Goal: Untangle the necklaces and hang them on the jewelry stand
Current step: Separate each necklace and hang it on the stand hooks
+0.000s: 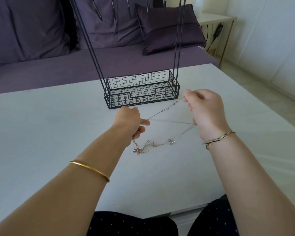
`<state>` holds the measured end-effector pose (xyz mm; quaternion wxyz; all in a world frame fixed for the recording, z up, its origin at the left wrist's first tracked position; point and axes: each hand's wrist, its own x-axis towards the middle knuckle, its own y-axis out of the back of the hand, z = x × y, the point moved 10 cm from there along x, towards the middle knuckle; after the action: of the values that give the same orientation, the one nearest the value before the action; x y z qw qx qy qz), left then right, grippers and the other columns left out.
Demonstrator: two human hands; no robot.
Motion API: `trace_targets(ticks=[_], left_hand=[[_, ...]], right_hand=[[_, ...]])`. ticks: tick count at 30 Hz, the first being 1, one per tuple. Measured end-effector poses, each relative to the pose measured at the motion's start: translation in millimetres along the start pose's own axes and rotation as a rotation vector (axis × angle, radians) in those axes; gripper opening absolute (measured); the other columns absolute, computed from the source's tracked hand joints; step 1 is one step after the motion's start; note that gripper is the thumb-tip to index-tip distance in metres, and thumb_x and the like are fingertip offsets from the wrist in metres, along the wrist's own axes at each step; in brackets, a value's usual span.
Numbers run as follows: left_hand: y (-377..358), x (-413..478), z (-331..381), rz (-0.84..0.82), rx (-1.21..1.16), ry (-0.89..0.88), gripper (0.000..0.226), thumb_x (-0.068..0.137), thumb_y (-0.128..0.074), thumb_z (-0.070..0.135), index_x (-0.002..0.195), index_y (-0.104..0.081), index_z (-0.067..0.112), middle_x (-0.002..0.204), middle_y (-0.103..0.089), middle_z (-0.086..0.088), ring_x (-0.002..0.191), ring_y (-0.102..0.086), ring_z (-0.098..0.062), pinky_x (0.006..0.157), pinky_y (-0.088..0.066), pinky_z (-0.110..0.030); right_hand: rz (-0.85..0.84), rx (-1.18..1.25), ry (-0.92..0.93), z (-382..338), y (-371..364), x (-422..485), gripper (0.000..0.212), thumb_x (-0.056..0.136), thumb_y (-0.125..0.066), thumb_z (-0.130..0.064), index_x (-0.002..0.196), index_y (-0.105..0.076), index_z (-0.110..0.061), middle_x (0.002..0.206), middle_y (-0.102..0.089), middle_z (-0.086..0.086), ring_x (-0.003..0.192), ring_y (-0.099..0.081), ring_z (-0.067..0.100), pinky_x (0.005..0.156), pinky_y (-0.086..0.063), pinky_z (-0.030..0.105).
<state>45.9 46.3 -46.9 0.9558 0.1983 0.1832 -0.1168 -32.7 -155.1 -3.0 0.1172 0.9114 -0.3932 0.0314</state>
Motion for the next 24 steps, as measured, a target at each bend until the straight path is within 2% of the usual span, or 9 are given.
trace_targets(ticks=[3, 6, 9, 13, 15, 17, 20, 22, 24], left_hand=[[6.2, 3.2, 3.9, 0.054, -0.041, -0.05, 0.02, 0.098, -0.029, 0.012, 0.108, -0.046, 0.007, 0.09, -0.068, -0.006, 0.028, -0.043, -0.008, 0.036, -0.032, -0.014], [13.0, 6.0, 7.3, 0.106, -0.041, -0.099, 0.019, 0.1, -0.029, 0.016, 0.101, -0.046, 0.007, 0.095, -0.062, -0.005, 0.041, -0.046, -0.011, 0.041, -0.034, -0.017], [18.1, 7.8, 8.2, 0.144, -0.037, -0.12, 0.02, 0.1, -0.029, 0.016, 0.098, -0.048, 0.008, 0.084, -0.052, 0.001, 0.05, -0.053, -0.011, 0.042, -0.036, -0.019], [20.6, 11.9, 6.1, 0.153, -0.034, -0.115, 0.019, 0.099, -0.034, 0.012, 0.086, -0.049, 0.009, 0.079, -0.05, 0.003, 0.066, -0.06, -0.014, 0.048, -0.049, -0.024], [21.6, 15.8, 2.7, 0.15, -0.049, -0.092, 0.015, 0.096, -0.038, 0.005, 0.094, -0.053, 0.005, 0.095, -0.057, -0.007, 0.065, -0.06, -0.014, 0.064, -0.058, -0.035], [24.3, 16.7, 0.5, 0.179, -0.053, -0.068, 0.031, 0.093, -0.038, -0.003, 0.121, -0.05, 0.0, 0.124, -0.052, -0.014, 0.061, -0.059, -0.012, 0.08, -0.057, -0.043], [29.0, 16.7, -4.1, 0.22, -0.073, -0.04, 0.047, 0.091, -0.035, -0.007, 0.138, -0.037, 0.002, 0.136, -0.045, -0.014, 0.053, -0.059, -0.015, 0.085, -0.056, -0.042], [30.5, 19.0, -9.7, 0.21, -0.13, -0.007, 0.043, 0.091, -0.035, -0.009, 0.133, -0.042, -0.002, 0.137, -0.047, -0.017, 0.039, -0.059, -0.01, 0.084, -0.057, -0.04], [26.3, 24.3, -15.2, 0.154, -0.187, 0.031, 0.034, 0.093, -0.031, -0.011, 0.121, -0.05, -0.006, 0.124, -0.056, -0.018, 0.038, -0.058, -0.003, 0.078, -0.058, -0.035]], right_hand=[[-0.055, -0.132, 0.023, 1.6, -4.4, -1.4, 0.033, 0.089, -0.058, -0.022, 0.072, -0.06, 0.007, 0.061, -0.051, 0.008, 0.06, -0.043, 0.018, 0.057, -0.03, 0.028], [-0.124, -0.165, -0.036, 8.5, -11.8, -3.5, 0.034, 0.091, -0.056, -0.022, 0.061, -0.056, -0.006, 0.057, -0.051, 0.006, 0.052, -0.04, 0.017, 0.052, -0.031, 0.027], [-0.11, -0.151, -0.041, 7.8, -11.7, -2.0, 0.026, 0.091, -0.055, -0.021, 0.071, -0.059, -0.004, 0.06, -0.042, 0.009, 0.054, -0.035, 0.019, 0.057, -0.031, 0.028], [-0.101, 0.083, -0.133, 13.6, -12.1, -2.3, 0.024, 0.093, -0.055, -0.022, 0.075, -0.055, -0.006, 0.056, -0.038, -0.001, 0.033, -0.038, 0.004, 0.056, -0.052, 0.031], [-0.106, 0.136, -0.159, 13.8, -12.6, -3.3, 0.025, 0.092, -0.056, -0.024, 0.075, -0.051, -0.007, 0.058, -0.035, -0.002, 0.032, -0.032, 0.005, 0.041, -0.041, 0.02], [-0.095, 0.098, -0.122, 10.2, -11.1, -2.4, 0.025, 0.092, -0.056, -0.027, 0.076, -0.049, -0.01, 0.061, -0.03, 0.004, 0.038, -0.023, 0.01, 0.037, -0.024, 0.015], [-0.029, 0.092, -0.086, 5.5, -2.5, -0.9, 0.036, 0.092, -0.055, -0.031, 0.065, -0.045, -0.01, 0.057, -0.041, 0.005, 0.043, -0.025, 0.012, 0.043, -0.022, 0.022], [-0.026, 0.236, -0.152, 6.2, -1.7, -1.9, 0.039, 0.093, -0.054, -0.033, 0.06, -0.043, -0.015, 0.061, -0.058, -0.002, 0.046, -0.033, 0.01, 0.042, -0.025, 0.021], [-0.077, 0.397, -0.213, 6.5, -8.3, -3.2, 0.039, 0.094, -0.052, -0.035, 0.06, -0.043, -0.019, 0.062, -0.065, -0.004, 0.052, -0.042, 0.009, 0.046, -0.029, 0.02]])
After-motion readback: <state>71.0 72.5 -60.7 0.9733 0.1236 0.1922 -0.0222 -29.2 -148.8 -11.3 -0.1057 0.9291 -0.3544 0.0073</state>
